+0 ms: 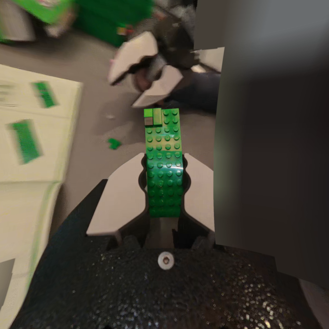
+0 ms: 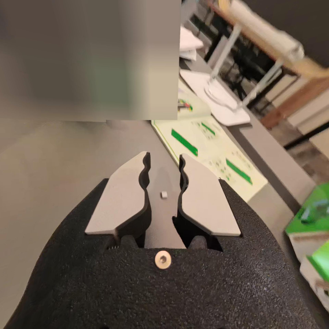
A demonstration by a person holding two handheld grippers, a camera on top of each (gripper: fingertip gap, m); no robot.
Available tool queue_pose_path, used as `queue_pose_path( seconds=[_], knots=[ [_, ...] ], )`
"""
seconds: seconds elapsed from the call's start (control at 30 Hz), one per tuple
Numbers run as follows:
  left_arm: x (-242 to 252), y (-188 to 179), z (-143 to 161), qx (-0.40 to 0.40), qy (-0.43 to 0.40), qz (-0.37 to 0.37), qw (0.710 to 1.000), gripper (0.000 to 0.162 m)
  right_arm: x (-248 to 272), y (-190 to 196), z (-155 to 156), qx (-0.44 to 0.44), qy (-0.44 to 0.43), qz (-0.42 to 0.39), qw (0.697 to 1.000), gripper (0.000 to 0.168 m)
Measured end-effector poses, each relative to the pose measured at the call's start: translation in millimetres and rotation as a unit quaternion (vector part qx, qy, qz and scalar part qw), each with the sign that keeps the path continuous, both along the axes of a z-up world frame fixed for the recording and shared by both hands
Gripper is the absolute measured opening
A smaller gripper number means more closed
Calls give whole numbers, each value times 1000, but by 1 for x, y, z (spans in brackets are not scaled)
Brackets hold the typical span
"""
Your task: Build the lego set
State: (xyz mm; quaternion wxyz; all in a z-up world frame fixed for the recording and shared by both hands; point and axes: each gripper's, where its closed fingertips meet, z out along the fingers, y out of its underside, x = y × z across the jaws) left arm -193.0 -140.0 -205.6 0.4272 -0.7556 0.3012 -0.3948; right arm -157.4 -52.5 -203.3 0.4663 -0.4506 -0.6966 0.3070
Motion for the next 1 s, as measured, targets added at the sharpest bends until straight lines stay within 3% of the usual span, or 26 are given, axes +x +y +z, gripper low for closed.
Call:
queue_pose_path(
  seconds=[0.13, 0.23, 0.5, 0.73, 1.0],
  knots=[
    [-7, 11, -34, -2, 174, 72, 982, 36, 2, 10, -19, -44, -46, -33, 997, 28],
    [-9, 13, -54, 7, 248, 90, 965, 37, -4, 4, -30, -79, -74, -27, 994, 28],
    [-18, 20, -54, 26, 257, 130, 957, 36, -9, -7, -36, -78, -97, -26, 992, 24],
    [-25, 24, -51, 75, 290, 140, 944, 37, -14, -14, -47, -73, -141, 26, 987, 24],
    [-25, 23, -53, 50, 273, 133, 951, 37, -22, -18, -49, -71, -154, 75, 983, 21]
  ],
)
